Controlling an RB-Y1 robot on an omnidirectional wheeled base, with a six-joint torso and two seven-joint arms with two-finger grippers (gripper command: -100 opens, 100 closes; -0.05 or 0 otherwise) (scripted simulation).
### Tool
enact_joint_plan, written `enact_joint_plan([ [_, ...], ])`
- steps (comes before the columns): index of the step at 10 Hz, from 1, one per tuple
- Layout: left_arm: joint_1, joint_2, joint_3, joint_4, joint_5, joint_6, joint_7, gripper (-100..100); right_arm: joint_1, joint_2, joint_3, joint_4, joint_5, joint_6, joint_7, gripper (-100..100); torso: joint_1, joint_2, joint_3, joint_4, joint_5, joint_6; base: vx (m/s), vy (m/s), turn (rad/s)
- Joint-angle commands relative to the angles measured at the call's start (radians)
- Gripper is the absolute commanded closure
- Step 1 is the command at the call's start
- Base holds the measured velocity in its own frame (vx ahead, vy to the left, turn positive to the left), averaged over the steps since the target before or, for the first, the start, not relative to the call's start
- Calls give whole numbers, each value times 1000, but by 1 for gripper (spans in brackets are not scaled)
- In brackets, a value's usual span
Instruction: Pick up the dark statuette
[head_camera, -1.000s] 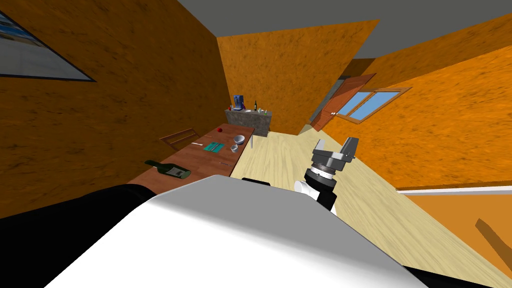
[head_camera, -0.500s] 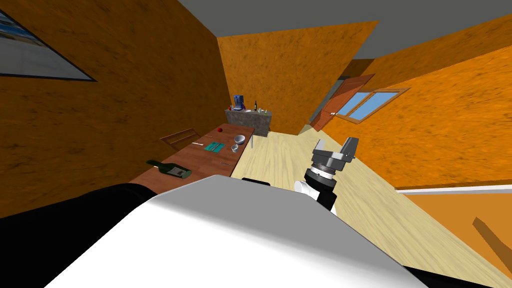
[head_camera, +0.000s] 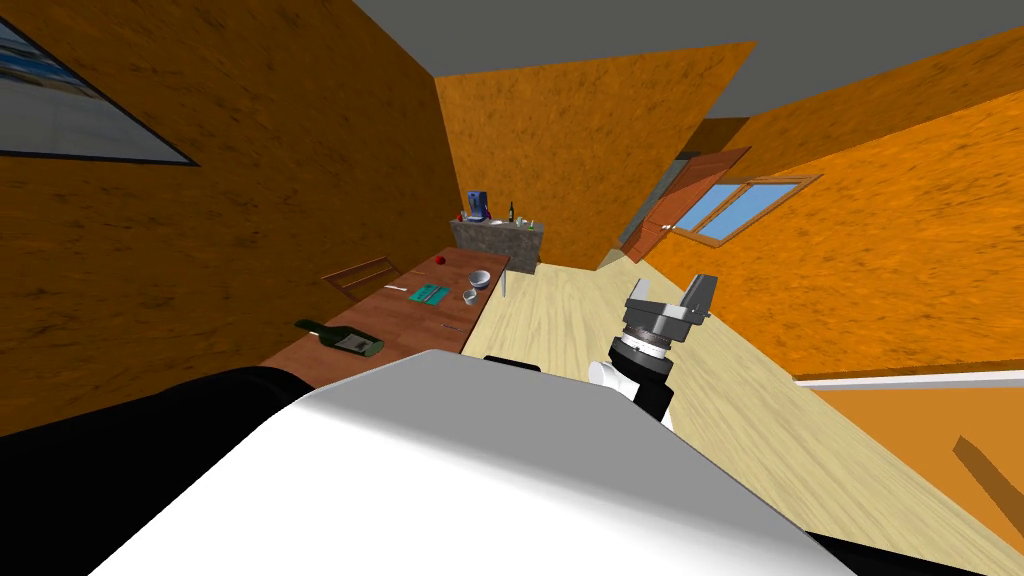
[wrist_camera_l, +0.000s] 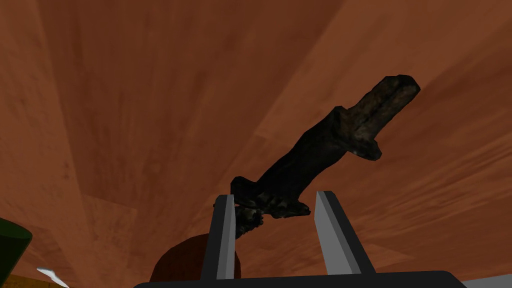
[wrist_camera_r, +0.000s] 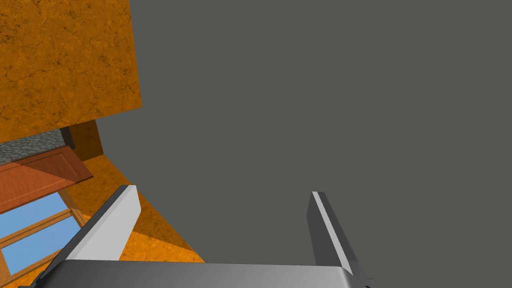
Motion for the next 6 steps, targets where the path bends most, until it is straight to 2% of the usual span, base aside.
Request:
enact_joint_plan([
  [1,26,7,3,-34,7,15,2,100,0,0,0,0,0,0,0,0,0,0,0,0,0,0,11,-14,1],
  [4,63,20,9,-88,19,39,9,100,0,0,0,0,0,0,0,0,-2,-1,-1,-1,-1,0,17,-24,7],
  [5,53,17,7,-72,17,30,7,100,0,0,0,0,0,0,0,0,-2,-2,-1,-1,-1,0,8,-11,3],
  [6,54,17,7,-75,17,32,7,0,0,0,0,0,0,0,0,0,-1,-2,-1,-1,0,0,0,0,0],
])
